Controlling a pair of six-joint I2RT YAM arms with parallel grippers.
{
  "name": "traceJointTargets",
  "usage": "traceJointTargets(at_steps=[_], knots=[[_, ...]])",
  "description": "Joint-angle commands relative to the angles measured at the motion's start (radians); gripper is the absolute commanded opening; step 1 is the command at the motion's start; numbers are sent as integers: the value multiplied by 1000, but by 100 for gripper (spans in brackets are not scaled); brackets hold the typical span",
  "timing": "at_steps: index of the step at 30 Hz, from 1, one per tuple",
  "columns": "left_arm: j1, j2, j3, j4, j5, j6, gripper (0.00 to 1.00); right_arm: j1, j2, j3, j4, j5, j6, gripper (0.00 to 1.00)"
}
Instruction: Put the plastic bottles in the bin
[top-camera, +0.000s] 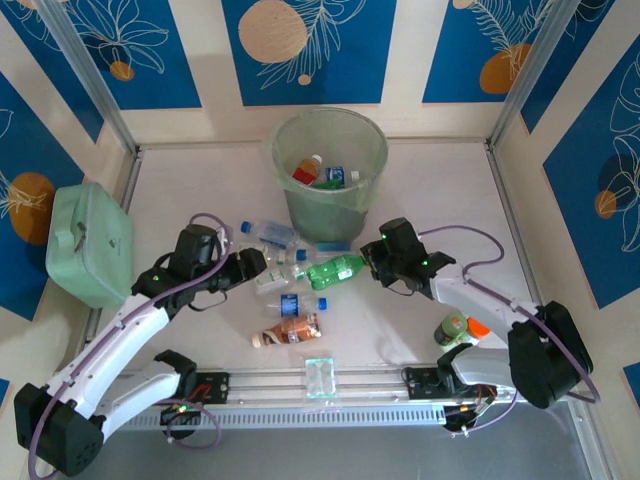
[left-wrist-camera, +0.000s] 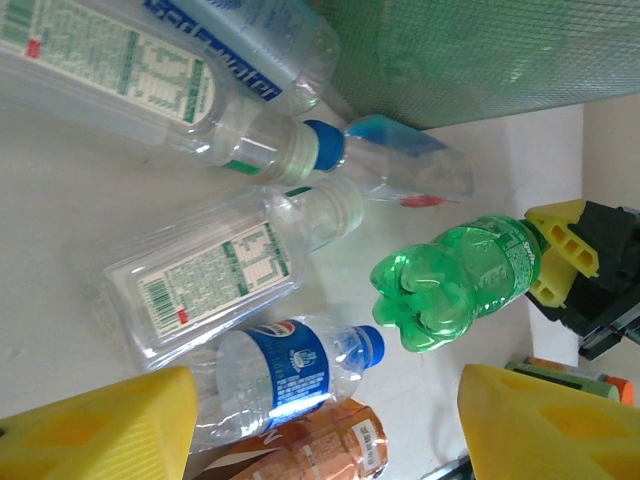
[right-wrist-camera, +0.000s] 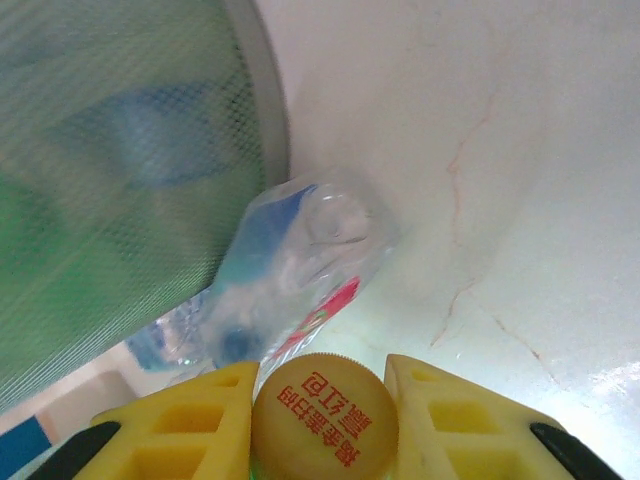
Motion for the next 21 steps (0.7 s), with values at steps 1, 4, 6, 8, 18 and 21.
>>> traceJointTargets(at_steps=[1,4,6,8,18,21], knots=[[-5,-10,23,110,98,5,75,3,-59,25,-37,-24,-106,27],[-5,-25,4,258,208,-31,85,29,-118,68,-58,-52,-191,26],[-7,-33,-15,392,287,-67,90,49,-158,104,-61,-74,-244,26],[-14,-45,-29,537,346,-107,95,72,-191,161,-71,-91,-304,26],[-19,-11,55,625,350,-81,97,53,-103,600,-215,-116,-527,27],[-19,-16,55,591,323,-69,95,-11,-27,719,-208,-140,-552,28]])
